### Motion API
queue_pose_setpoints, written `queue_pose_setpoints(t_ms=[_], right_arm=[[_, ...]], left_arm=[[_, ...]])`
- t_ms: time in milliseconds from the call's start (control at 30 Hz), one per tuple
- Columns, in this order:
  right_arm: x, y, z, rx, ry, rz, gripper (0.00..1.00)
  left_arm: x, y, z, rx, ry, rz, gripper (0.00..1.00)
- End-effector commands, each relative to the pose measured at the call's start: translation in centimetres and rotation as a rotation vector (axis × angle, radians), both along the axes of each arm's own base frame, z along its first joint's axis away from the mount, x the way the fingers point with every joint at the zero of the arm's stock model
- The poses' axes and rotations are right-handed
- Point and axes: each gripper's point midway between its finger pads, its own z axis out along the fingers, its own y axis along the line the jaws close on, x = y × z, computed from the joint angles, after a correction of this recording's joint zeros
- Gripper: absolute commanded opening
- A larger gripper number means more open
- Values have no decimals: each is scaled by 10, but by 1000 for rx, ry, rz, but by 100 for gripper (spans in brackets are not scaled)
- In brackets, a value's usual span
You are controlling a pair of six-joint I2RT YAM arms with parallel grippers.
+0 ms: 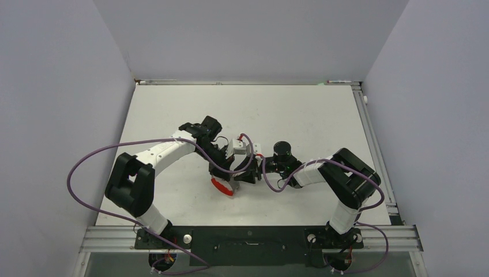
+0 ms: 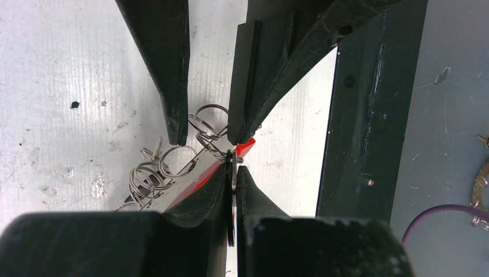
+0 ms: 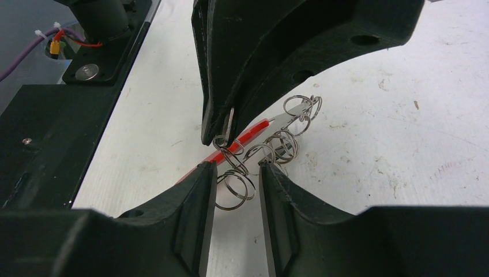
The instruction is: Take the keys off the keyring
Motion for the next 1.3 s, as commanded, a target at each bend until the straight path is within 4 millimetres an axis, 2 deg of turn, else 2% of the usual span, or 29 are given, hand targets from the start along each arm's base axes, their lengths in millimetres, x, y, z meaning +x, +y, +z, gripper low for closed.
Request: queue_pose_setpoints(t_ms=[0, 333, 533, 767, 1100, 1267], right_arm=[[-7, 13, 18, 57, -77, 74, 34], [-14, 15, 21, 64, -79, 99, 27], [-15, 14, 23, 72, -81, 101, 13], [-14, 13, 29, 90, -77, 89, 5], [10, 9, 18, 26, -16, -67, 5], [26, 7, 16, 14, 53, -142, 5]], left_arm=[[-1, -10, 18, -79, -34, -33, 0], [3, -11, 16, -78, -30, -30, 0], [2, -12, 17, -83, -27, -33, 0], [6, -10, 18, -95, -17, -11, 0], [16, -8, 25, -82, -75, 61, 0], [18, -1, 19, -51, -118, 89, 0]])
